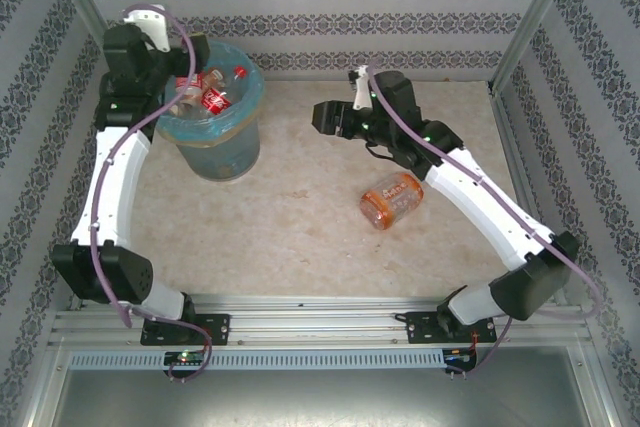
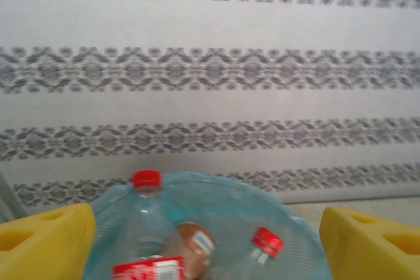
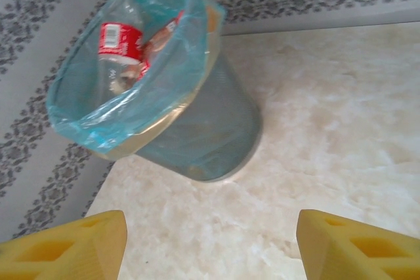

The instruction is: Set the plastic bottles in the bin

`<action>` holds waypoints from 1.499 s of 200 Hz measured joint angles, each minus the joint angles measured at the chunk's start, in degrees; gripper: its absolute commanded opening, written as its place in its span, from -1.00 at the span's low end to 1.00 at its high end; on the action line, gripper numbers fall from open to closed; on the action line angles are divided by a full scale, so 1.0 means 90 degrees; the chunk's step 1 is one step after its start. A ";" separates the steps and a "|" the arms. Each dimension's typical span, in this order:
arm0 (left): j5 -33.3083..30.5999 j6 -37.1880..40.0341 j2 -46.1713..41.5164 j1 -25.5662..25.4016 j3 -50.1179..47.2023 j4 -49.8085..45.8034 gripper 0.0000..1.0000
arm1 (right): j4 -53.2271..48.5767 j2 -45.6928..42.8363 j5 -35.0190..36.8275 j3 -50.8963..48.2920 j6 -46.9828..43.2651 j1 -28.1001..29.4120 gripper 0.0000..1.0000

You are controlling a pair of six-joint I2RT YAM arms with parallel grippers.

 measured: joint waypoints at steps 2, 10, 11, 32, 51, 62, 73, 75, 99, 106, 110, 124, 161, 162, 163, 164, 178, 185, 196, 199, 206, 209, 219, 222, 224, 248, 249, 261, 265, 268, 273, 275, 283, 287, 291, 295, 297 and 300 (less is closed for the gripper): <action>-0.0019 0.0017 -0.0012 -0.0068 0.0012 -0.0053 0.81 | -0.0041 -0.0036 0.0010 -0.0019 -0.0002 -0.0027 0.43; -0.0087 0.0092 -0.0051 -0.0364 0.0056 -0.0182 0.84 | -0.0204 -0.0214 0.0100 -0.0121 0.0000 -0.0146 0.44; -0.0095 0.0117 -0.0058 -0.0418 0.0061 -0.0204 0.85 | -0.0245 -0.0248 0.0119 -0.0141 0.0002 -0.0168 0.44; -0.0330 0.0374 -0.0087 -0.1316 0.0117 -0.0539 0.86 | -0.0736 -0.0896 0.0338 -0.0619 0.0024 -0.0588 0.49; -0.0508 0.0503 -0.0066 -0.2113 0.0117 -0.0857 0.88 | -0.1214 -0.1564 0.0476 -0.1175 0.0056 -0.1059 0.54; -0.0578 0.0542 0.0005 -0.2545 0.0136 -0.1027 0.95 | -0.1506 -0.1953 0.0517 -0.1518 0.0070 -0.1387 0.57; -0.0600 0.0561 0.0168 -0.2948 0.0206 -0.1178 1.00 | -0.1758 -0.2310 0.0561 -0.1858 0.0078 -0.1727 0.60; -0.0610 0.0566 0.0194 -0.2999 0.0219 -0.1195 1.00 | -0.1802 -0.2378 0.0561 -0.1926 0.0078 -0.1807 0.60; -0.0357 0.0546 0.0753 -0.3667 0.0313 -0.1416 1.00 | -0.2254 -0.2970 0.0551 -0.2635 0.0073 -0.2579 0.60; -0.0296 0.0546 0.0942 -0.3813 0.0316 -0.1467 1.00 | -0.2346 -0.3094 0.0532 -0.2827 0.0070 -0.2798 0.59; -0.0267 0.0546 0.1071 -0.3905 0.0321 -0.1515 1.00 | -0.2392 -0.3140 0.0510 -0.2909 0.0070 -0.2909 0.58; -0.0102 0.0539 0.1472 -0.4121 0.0318 -0.1639 1.00 | -0.2528 -0.3198 0.0410 -0.3140 0.0051 -0.3252 0.57; 0.0311 0.0410 0.2176 -0.4486 0.0126 -0.1707 1.00 | -0.2307 -0.2793 0.0107 -0.3560 0.0027 -0.3781 0.50; 0.0316 0.0406 0.2183 -0.4490 0.0121 -0.1707 1.00 | -0.2300 -0.2783 0.0097 -0.3575 0.0024 -0.3791 0.50; 0.0328 0.0396 0.2195 -0.4505 0.0114 -0.1707 1.00 | -0.2268 -0.2766 0.0085 -0.3602 0.0027 -0.3813 0.49; 0.0333 0.0391 0.2203 -0.4510 0.0109 -0.1707 1.00 | -0.2251 -0.2759 0.0073 -0.3616 0.0029 -0.3820 0.50; 0.0418 0.0313 0.2314 -0.4597 0.0019 -0.1690 1.00 | -0.1996 -0.2560 -0.0090 -0.3871 0.0066 -0.4002 0.48; 0.0469 0.0284 0.2346 -0.4634 -0.0034 -0.1681 1.00 | -0.1846 -0.2414 -0.0182 -0.3976 0.0083 -0.4090 0.47; 0.0532 0.0248 0.2397 -0.4685 -0.0090 -0.1642 1.00 | -0.1591 -0.2142 -0.0308 -0.4095 0.0146 -0.4194 0.45; 0.0549 0.0231 0.2414 -0.4704 -0.0107 -0.1615 1.00 | -0.1530 -0.2072 -0.0345 -0.4109 0.0177 -0.4209 0.44; 0.0571 0.0204 0.2458 -0.4733 -0.0126 -0.1576 1.00 | -0.1394 -0.1887 -0.0427 -0.4136 0.0206 -0.4235 0.42; 0.0588 0.0197 0.2484 -0.4753 -0.0129 -0.1569 1.00 | -0.1328 -0.1797 -0.0447 -0.4141 0.0214 -0.4238 0.42; 0.0624 0.0163 0.2577 -0.4792 -0.0131 -0.1503 1.00 | -0.1132 -0.1523 -0.0580 -0.4141 0.0243 -0.4250 0.41; 0.0639 0.0158 0.2603 -0.4801 -0.0134 -0.1494 1.00 | -0.1071 -0.1447 -0.0614 -0.4141 0.0248 -0.4250 0.40; 0.0644 0.0153 0.2620 -0.4806 -0.0138 -0.1479 1.00 | -0.1030 -0.1392 -0.0639 -0.4141 0.0253 -0.4250 0.40; 0.0736 0.0129 0.2827 -0.4860 -0.0163 -0.1428 1.00 | -0.0658 -0.1008 -0.0809 -0.4141 0.0359 -0.4267 0.41; 0.0738 0.0129 0.2832 -0.4860 -0.0163 -0.1428 1.00 | -0.0646 -0.0993 -0.0814 -0.4141 0.0359 -0.4267 0.41; 0.0780 0.0131 0.2919 -0.4877 -0.0163 -0.1428 1.00 | -0.0510 -0.0925 -0.0857 -0.4141 0.0367 -0.4277 0.41; 0.0804 0.0131 0.2946 -0.4884 -0.0160 -0.1430 1.00 | -0.0469 -0.0906 -0.0867 -0.4141 0.0367 -0.4277 0.41; 0.0816 0.0131 0.2968 -0.4891 -0.0163 -0.1433 1.00 | -0.0437 -0.0891 -0.0874 -0.4141 0.0367 -0.4277 0.41; 0.0840 0.0134 0.3002 -0.4903 -0.0160 -0.1433 1.00 | -0.0408 -0.0874 -0.0891 -0.4141 0.0367 -0.4277 0.41; 0.0852 0.0134 0.3014 -0.4911 -0.0160 -0.1433 1.00 | -0.0389 -0.0865 -0.0894 -0.4141 0.0367 -0.4277 0.41; 0.0874 0.0134 0.3072 -0.4935 -0.0160 -0.1438 1.00 | -0.0342 -0.0823 -0.0908 -0.4141 0.0364 -0.4277 0.42; 0.0882 0.0134 0.3094 -0.4949 -0.0160 -0.1435 1.00 | -0.0321 -0.0799 -0.0911 -0.4141 0.0362 -0.4277 0.42; 0.0886 0.0134 0.3123 -0.4966 -0.0160 -0.1435 1.00 | -0.0304 -0.0777 -0.0911 -0.4141 0.0362 -0.4279 0.42; 0.0899 0.0134 0.3150 -0.4986 -0.0158 -0.1435 1.00 | -0.0287 -0.0758 -0.0911 -0.4141 0.0362 -0.4279 0.42; 0.0899 0.0134 0.3167 -0.4998 -0.0153 -0.1438 1.00 | -0.0272 -0.0748 -0.0911 -0.4141 0.0364 -0.4284 0.42; 0.0896 0.0134 0.3186 -0.5010 -0.0148 -0.1443 1.00 | -0.0262 -0.0736 -0.0911 -0.4141 0.0364 -0.4296 0.42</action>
